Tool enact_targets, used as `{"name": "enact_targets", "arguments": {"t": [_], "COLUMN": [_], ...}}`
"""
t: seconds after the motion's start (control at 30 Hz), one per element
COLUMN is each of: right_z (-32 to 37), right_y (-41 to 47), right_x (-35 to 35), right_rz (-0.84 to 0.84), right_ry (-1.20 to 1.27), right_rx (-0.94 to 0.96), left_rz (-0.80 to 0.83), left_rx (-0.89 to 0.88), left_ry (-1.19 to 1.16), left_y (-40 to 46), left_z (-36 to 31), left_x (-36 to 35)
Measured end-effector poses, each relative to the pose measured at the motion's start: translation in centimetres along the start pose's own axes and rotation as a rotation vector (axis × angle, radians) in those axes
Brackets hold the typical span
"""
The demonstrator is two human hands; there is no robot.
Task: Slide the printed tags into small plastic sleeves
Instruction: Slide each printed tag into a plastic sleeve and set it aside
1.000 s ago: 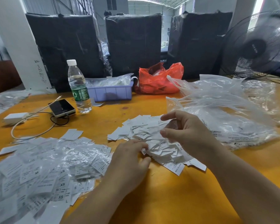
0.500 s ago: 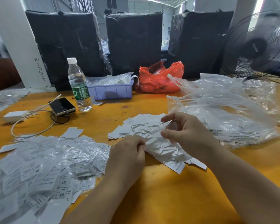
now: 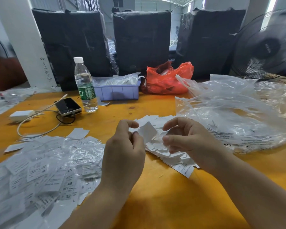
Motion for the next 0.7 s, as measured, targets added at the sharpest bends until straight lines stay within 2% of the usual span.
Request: {"name": "enact_targets", "arguments": {"t": [0.13, 0.2, 0.37, 0.53, 0.7], "right_z": [0.4, 0.5, 0.0, 0.5, 0.6], "right_y": [-0.1, -0.2, -0.6, -0.7, -1.0], "right_x": [-0.2, -0.6, -2.6, -3.2, -3.7], "right_rz": [0.002, 0.050, 0.184, 0.320, 0.375], "right_ry": [0.107, 0.172, 0.486, 0.657, 0.795], "right_rx": [0.026, 0.014, -0.126, -0.131, -0.155], "left_rz": [-0.060, -0.026, 0.276, 0.432, 0.446], "left_rx": [-0.116, -0.109, 0.024, 0.207, 0.265], "left_ry": [0.169, 0.143, -0.284, -0.712, -0.636], "left_y": [-0.1, -0.3, -1.2, -1.3, -1.1], "left_z": [-0.5, -0.6, -1.5, -1.8, -1.7], "left_x": [0.5, 0.3, -0.8, -1.2, -1.3]}}
Point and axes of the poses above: each hand's wrist, its own y-axis towards the middle knuckle, its own x-axis out of the back of the hand, z = x × y, the point moved 4 cm from there along y, towards the middle knuckle, and after that the axes turned 7 degrees about x, right-handed, at the moved point
